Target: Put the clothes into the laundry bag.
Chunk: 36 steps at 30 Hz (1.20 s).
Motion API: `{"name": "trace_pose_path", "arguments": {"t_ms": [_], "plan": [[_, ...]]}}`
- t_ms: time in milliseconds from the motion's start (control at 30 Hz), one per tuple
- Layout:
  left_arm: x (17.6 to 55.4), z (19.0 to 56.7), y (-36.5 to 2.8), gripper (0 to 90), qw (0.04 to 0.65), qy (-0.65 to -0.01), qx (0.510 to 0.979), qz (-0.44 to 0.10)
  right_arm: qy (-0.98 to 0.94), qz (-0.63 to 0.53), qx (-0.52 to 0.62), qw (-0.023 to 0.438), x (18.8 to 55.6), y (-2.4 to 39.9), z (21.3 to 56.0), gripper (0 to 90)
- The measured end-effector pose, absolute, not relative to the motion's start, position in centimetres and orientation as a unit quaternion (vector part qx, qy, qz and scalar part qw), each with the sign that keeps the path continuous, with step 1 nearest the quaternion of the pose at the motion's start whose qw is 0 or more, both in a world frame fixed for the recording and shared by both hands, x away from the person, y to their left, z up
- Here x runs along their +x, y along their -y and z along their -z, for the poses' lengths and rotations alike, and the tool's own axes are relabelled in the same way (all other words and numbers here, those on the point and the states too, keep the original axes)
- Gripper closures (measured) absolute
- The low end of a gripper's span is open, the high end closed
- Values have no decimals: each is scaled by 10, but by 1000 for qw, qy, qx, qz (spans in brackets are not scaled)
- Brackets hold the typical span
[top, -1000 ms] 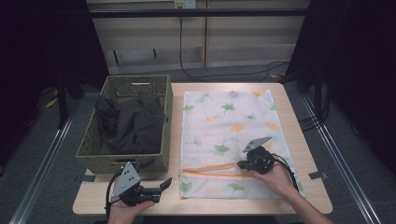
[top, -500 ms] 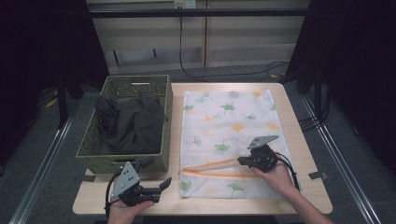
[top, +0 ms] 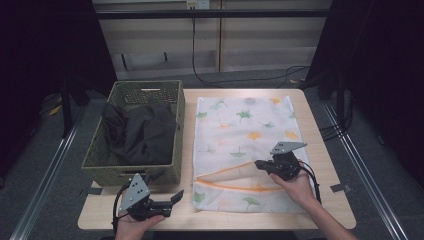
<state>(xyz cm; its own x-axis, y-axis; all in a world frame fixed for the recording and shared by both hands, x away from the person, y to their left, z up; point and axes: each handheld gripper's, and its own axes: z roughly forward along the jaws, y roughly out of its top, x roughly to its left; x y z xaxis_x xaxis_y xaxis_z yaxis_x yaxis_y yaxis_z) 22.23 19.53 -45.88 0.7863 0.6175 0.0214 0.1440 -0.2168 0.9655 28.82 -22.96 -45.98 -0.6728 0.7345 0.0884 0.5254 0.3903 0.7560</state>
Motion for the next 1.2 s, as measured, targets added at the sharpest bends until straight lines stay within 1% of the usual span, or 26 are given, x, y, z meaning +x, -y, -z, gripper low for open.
{"name": "trace_pose_path", "arguments": {"t_ms": [500,667,733,1200], "plan": [[222,459,-195,116,574,-253,752,-206,-797,-435,386,162,298,229,438,898],[222,459,-195,130,579,-249,750,-200,-788,-447,389,170,304,228,432,898],[222,458,-196,130,571,-248,756,-205,-784,-452,389,171,305,228,430,898],[223,458,-195,130,578,-254,749,-199,-749,-499,386,201,315,228,403,899]]}}
